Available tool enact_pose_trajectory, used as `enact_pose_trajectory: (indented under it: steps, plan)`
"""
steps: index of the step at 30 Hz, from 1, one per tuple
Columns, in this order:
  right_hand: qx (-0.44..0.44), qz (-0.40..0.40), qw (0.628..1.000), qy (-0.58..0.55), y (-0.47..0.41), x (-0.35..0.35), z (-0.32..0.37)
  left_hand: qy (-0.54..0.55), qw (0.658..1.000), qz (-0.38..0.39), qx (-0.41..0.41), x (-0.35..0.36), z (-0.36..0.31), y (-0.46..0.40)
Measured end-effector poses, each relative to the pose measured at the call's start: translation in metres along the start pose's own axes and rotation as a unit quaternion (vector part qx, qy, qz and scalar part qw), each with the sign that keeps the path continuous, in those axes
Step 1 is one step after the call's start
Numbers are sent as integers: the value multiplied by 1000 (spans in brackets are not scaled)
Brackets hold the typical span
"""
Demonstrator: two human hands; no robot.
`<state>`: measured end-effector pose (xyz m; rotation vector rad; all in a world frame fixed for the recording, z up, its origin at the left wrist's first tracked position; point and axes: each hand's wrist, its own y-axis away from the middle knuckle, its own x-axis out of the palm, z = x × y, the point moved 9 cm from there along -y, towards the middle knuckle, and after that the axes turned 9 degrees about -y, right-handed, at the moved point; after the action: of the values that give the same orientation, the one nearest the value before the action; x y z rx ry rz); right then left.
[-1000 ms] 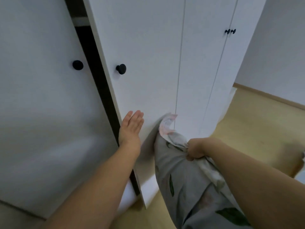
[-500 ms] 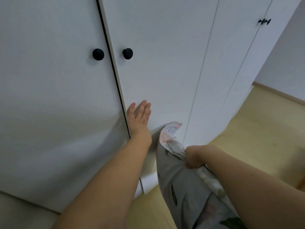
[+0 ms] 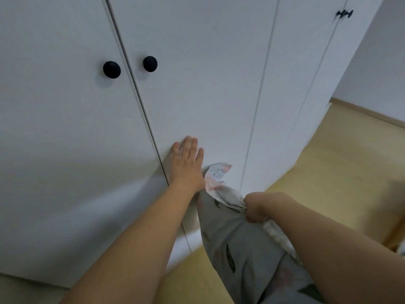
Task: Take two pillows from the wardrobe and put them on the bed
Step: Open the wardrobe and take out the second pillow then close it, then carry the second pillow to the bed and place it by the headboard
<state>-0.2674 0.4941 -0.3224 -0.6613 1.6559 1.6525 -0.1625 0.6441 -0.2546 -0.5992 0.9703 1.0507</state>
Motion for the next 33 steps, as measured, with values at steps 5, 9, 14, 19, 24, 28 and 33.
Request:
enact_pose_trajectory:
  steps: [5,9,14,19,24,28,33]
  plan:
    - [9,-15,1000,-17,8,1,-25,92,964,56,244,24,-63,12]
    - [28,-54,997,-37,13,-3,-53,90,952,9,293,18,-102,3]
    - [57,-122,991,-27,26,-10,-95,88,930,-41,354,-8,-156,-11]
    - [113,-180,974,-81,50,-14,-152,107,909,-60,399,-46,-215,-20]
    - [171,-195,955,-146,66,3,-215,107,896,-62,426,-77,-278,-32]
    - [214,-210,935,-189,72,13,-283,78,884,-60,457,-105,-343,-50]
    - [256,-224,910,-237,82,23,-378,51,870,-57,487,-153,-431,-83]
